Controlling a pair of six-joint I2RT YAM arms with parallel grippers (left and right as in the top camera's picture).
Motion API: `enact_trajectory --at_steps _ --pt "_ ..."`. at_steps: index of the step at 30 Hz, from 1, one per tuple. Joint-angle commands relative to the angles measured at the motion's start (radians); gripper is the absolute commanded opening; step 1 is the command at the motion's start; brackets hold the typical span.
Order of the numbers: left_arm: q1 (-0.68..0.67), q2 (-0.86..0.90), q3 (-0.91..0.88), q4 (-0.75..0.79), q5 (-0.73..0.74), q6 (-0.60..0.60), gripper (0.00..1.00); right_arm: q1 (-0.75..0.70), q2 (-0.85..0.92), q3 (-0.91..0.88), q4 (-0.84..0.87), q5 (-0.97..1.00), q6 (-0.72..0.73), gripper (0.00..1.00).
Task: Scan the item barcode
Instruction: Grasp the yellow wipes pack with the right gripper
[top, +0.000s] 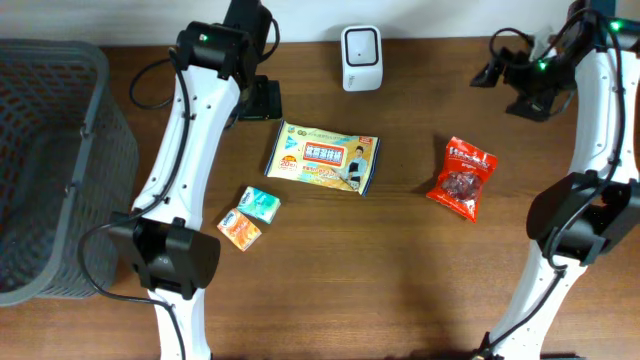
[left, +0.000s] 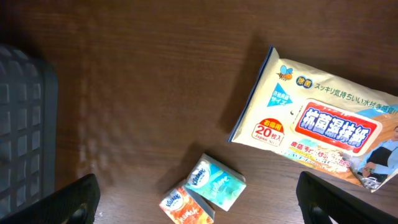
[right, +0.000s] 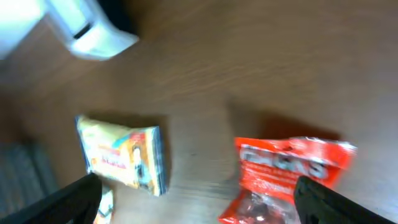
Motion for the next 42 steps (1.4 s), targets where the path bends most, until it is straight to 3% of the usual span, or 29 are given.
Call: enact_trajectory --at_steps 1,2,6,13,16,26,29,34,35,39,42 --pt "0.034 -0.01 0.01 -0.004 -0.008 -0.061 0.99 0.154 -0.006 -0.041 0.003 -0.099 -0.348 0.99" --pt "0.051 -0.01 0.007 -0.006 -0.007 -0.093 0.99 0.219 -0.006 -0.06 0.015 -0.05 -0.438 0.99" --pt "0.105 -0.01 -0.006 -0.047 -0.008 -0.096 0.99 0.444 -0.006 -0.149 0.203 0.184 -0.455 0.92" --pt "0.145 -0.01 -0.063 -0.051 -0.007 -0.096 0.99 0.703 -0.006 -0.397 0.481 0.278 -0.718 0.99" --pt "0.145 -0.01 -0.064 -0.047 -0.007 -0.096 0.99 0.729 -0.006 -0.449 0.543 0.369 -0.72 1.0" --pt "0.145 -0.01 -0.064 -0.041 -0.007 -0.096 0.99 0.728 -0.005 -0.628 0.715 0.349 -0.728 0.98" --pt "0.145 -0.01 -0.064 -0.042 -0.007 -0.096 0.99 0.728 -0.005 -0.632 0.722 0.35 -0.677 0.7" --pt "0.143 -0.01 -0.064 -0.042 -0.007 -0.096 0.99 0.721 -0.005 -0.632 0.723 0.351 -0.553 0.09" --pt "0.143 -0.01 -0.064 -0.042 -0.007 -0.096 0.99 0.722 -0.005 -0.632 0.723 0.35 -0.534 0.04" --pt "0.143 -0.01 -0.064 -0.042 -0.007 -0.096 0.99 0.722 -0.013 -0.624 0.703 0.355 -0.466 0.04" --pt "0.143 -0.01 -0.064 -0.038 -0.007 -0.096 0.99 0.7 -0.063 -0.531 0.679 0.365 -0.265 0.04"
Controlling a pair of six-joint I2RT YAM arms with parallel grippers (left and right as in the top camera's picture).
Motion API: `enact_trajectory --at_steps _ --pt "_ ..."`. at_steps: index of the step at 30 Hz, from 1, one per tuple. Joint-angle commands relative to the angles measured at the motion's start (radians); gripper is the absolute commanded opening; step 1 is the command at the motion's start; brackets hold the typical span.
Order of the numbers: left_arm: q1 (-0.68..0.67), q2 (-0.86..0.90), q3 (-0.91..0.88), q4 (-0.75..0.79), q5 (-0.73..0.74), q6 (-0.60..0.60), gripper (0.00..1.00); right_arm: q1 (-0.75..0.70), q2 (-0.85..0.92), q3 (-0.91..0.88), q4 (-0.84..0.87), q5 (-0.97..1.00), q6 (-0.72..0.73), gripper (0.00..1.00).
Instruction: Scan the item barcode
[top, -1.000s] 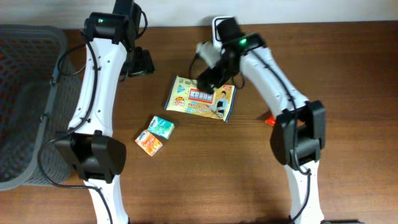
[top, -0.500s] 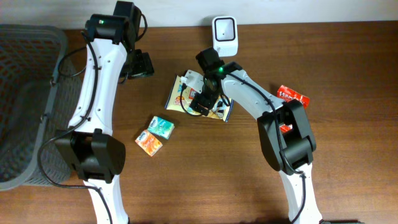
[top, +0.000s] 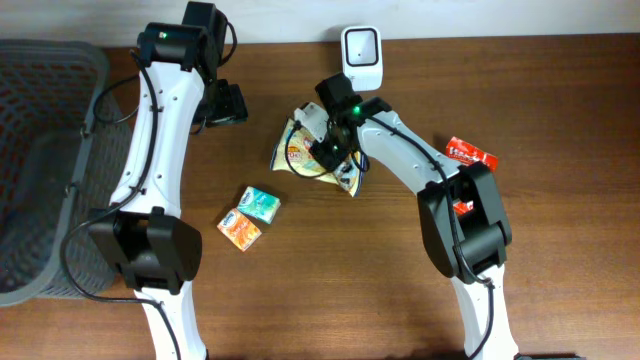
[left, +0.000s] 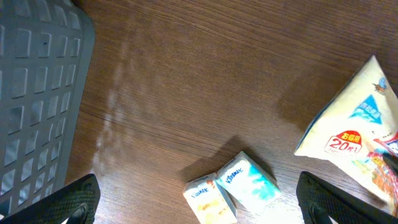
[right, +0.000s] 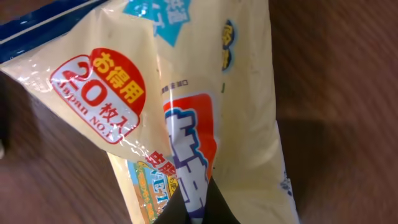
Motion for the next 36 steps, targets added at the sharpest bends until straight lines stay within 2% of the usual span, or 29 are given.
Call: enact_trajectory --at_steps 1,6,8,10,14,16,23,27,32,34,36 --pt "0.005 -0.01 -0.006 0.002 -0.007 -0.013 0.99 -0.045 -0.063 0.092 -0.013 0.033 0.24 0.04" --pt "0.005 -0.01 -0.007 0.002 -0.007 -0.013 0.99 -0.154 -0.111 0.257 -0.01 0.033 0.514 0.04" --pt "0.005 -0.01 -0.008 0.006 -0.007 -0.013 0.99 -0.204 -0.111 0.266 0.045 0.033 0.654 0.04" --pt "0.005 -0.01 -0.009 0.011 -0.006 -0.013 0.99 -0.242 -0.101 0.265 0.125 0.041 0.72 0.04" --pt "0.005 -0.01 -0.013 0.013 -0.006 -0.013 0.99 -0.258 -0.063 0.264 0.253 0.177 0.723 0.04" --pt "0.005 -0.01 -0.019 0.021 -0.006 -0.013 0.99 -0.256 -0.043 0.264 0.28 0.183 0.722 0.04" --pt "0.005 -0.01 -0.064 0.059 0.036 -0.012 0.99 -0.256 -0.018 0.264 0.277 0.24 0.721 0.04" --pt "-0.008 -0.01 -0.064 0.055 0.047 -0.012 0.99 -0.297 -0.108 0.265 0.224 0.244 0.711 0.04" --pt "-0.014 -0.01 -0.064 0.055 0.049 -0.012 0.99 -0.47 -0.233 0.265 0.09 0.252 0.744 0.04" --pt "-0.026 -0.01 -0.064 0.055 0.049 -0.012 0.99 -0.616 -0.235 0.264 -0.058 0.269 0.831 0.04" --pt "-0.03 -0.01 -0.064 0.055 0.049 -0.012 0.99 -0.718 -0.216 0.264 -0.143 0.272 0.83 0.04"
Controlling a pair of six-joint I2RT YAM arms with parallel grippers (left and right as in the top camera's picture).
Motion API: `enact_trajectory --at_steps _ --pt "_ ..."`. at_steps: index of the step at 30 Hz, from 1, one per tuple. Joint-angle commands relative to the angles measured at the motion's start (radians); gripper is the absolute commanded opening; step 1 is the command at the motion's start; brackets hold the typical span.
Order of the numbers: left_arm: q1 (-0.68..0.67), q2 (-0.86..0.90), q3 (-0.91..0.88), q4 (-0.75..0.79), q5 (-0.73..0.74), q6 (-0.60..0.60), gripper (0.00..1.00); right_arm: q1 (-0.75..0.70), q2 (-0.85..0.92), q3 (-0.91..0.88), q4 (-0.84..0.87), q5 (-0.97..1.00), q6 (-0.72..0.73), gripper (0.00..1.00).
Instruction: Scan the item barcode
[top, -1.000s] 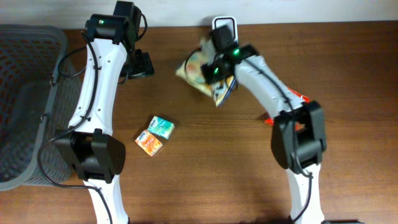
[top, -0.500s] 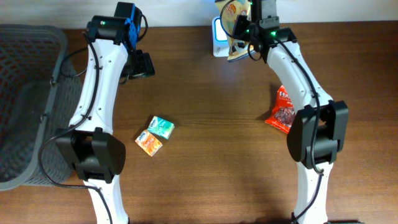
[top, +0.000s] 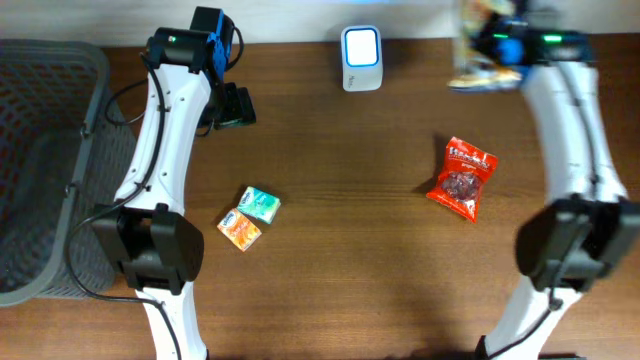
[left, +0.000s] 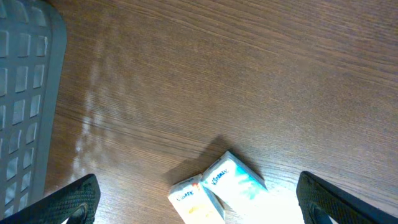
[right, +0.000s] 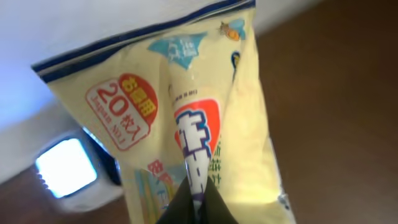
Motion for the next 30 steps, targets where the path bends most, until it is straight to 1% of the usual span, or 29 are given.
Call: enact_trajectory --at_steps 1,3,6,9,10,11,12,13,15,16,17,18,20,21,23,26,28,30 --pt "-0.014 -0.01 -0.008 -0.001 0.006 -0.012 0.99 -0.175 0.021 0.004 -0.1 0.031 0.046 0.04" --pt "-0.014 -0.01 -0.008 -0.001 0.007 -0.013 0.99 -0.28 0.051 -0.005 -0.153 0.06 0.018 0.04" --pt "-0.03 -0.01 -0.008 0.005 0.007 -0.013 0.99 -0.386 0.111 -0.01 -0.22 0.157 -0.003 0.04" --pt "-0.034 -0.01 -0.008 0.005 0.007 -0.013 0.99 -0.486 0.176 -0.01 -0.245 0.18 -0.031 0.04" --pt "-0.034 -0.01 -0.008 0.007 0.015 -0.013 0.99 -0.511 0.183 -0.01 -0.241 0.18 -0.059 0.07" --pt "-0.034 -0.01 -0.008 0.01 0.021 -0.012 0.99 -0.528 0.183 -0.01 -0.237 0.18 -0.079 0.23" --pt "-0.038 -0.01 -0.008 0.012 0.023 -0.013 0.99 -0.553 0.183 -0.01 -0.231 0.18 -0.102 0.82" --pt "-0.048 -0.01 -0.008 0.019 0.023 -0.012 0.99 -0.564 0.183 -0.01 -0.236 0.179 -0.102 1.0" --pt "-0.068 -0.01 -0.008 0.031 0.043 -0.012 0.99 -0.575 0.183 -0.009 -0.262 0.159 -0.101 0.99" --pt "-0.077 -0.01 -0.008 0.036 0.071 -0.011 0.99 -0.575 0.182 -0.009 -0.276 0.114 -0.102 0.99" --pt "-0.085 -0.01 -0.008 0.048 0.126 0.02 0.99 -0.574 0.182 -0.009 -0.287 0.016 -0.126 0.99" --pt "-0.096 -0.01 -0.008 0.066 0.2 0.087 0.99 -0.574 0.182 -0.009 -0.29 -0.133 -0.189 0.99" --pt "-0.121 -0.01 -0.014 0.086 0.304 0.159 0.99 -0.574 0.182 -0.009 -0.29 -0.425 -0.286 0.99" --pt "-0.14 -0.009 -0.021 0.092 0.338 0.161 0.99 -0.572 0.182 -0.009 -0.293 -0.574 -0.314 0.99" --pt "-0.191 -0.003 -0.05 0.12 0.371 0.161 0.99 -0.565 0.182 -0.009 -0.314 -0.716 -0.314 0.99" --pt "-0.266 0.0 -0.139 0.199 0.426 0.161 0.99 -0.52 0.182 -0.009 -0.369 -0.74 -0.314 0.99" --pt "-0.331 0.0 -0.239 0.307 0.554 0.161 0.99 -0.473 0.182 -0.009 -0.409 -0.711 -0.314 0.99" --pt "-0.38 0.0 -0.303 0.395 0.605 0.161 1.0 -0.434 0.182 -0.009 -0.432 -0.676 -0.314 0.99"
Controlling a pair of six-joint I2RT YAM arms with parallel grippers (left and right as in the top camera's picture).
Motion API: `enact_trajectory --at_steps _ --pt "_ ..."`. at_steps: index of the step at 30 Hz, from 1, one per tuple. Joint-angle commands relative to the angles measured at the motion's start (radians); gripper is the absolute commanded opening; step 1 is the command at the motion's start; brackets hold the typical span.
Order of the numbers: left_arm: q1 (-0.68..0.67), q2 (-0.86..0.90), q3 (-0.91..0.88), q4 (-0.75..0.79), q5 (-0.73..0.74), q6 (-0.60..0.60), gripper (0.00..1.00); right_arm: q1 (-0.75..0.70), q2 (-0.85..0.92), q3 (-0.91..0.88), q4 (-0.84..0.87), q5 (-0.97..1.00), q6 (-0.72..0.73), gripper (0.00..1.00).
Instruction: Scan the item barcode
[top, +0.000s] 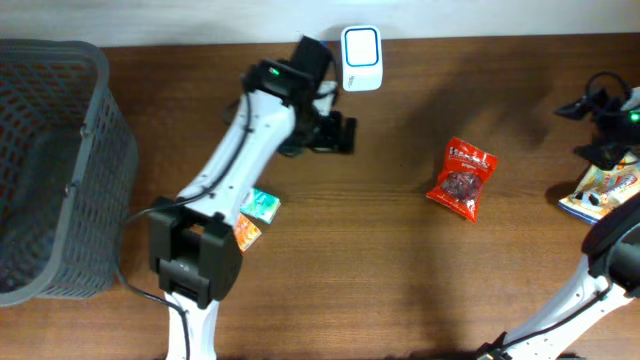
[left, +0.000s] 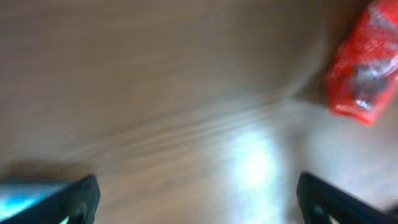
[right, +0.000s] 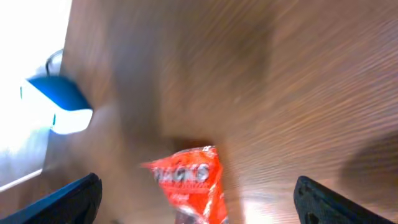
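Observation:
The yellow wipes pack (top: 605, 188) lies flat at the table's far right edge. Just behind it my right gripper (top: 596, 126) hangs open and empty; its wrist view, with the gripper (right: 199, 208) at the bottom, shows the red snack bag (right: 189, 183) and the blurred white scanner (right: 59, 109). The scanner (top: 360, 45) stands at the back centre. My left gripper (top: 343, 134) is open just in front and left of it. The left wrist view is blurred: the gripper (left: 199, 205) is over bare wood, the red bag (left: 367, 62) at upper right.
The red snack bag (top: 462, 178) lies right of centre. A teal tissue pack (top: 263, 204) and an orange one (top: 245, 232) lie left of centre, partly under the left arm. A grey mesh basket (top: 50, 160) fills the left side.
My right gripper held the wipes pack up at the back, right of the scanner; now the pack lies at the right edge and that gripper is open. My left gripper moved from back left to the centre.
The wipes pack first lay in the middle with both grippers open and away. Then my right gripper was shut on it, one end raised. Then it held the pack high near the scanner. Now the pack rests at the far right, let go.

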Motion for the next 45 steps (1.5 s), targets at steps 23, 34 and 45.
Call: enact_trajectory --at_steps 23,34,45 --pt "-0.384 0.211 -0.277 0.915 0.242 -0.27 0.62 0.201 -0.011 -0.001 -0.114 0.077 -0.016 0.99" --pt "-0.325 0.211 -0.276 0.828 0.242 -0.263 0.01 0.242 -0.009 -0.007 -0.256 0.322 -0.019 0.98" --pt "-0.049 -0.057 -0.201 0.34 -0.185 -0.107 0.0 0.45 -0.008 -0.331 -0.145 0.401 -0.009 0.99"
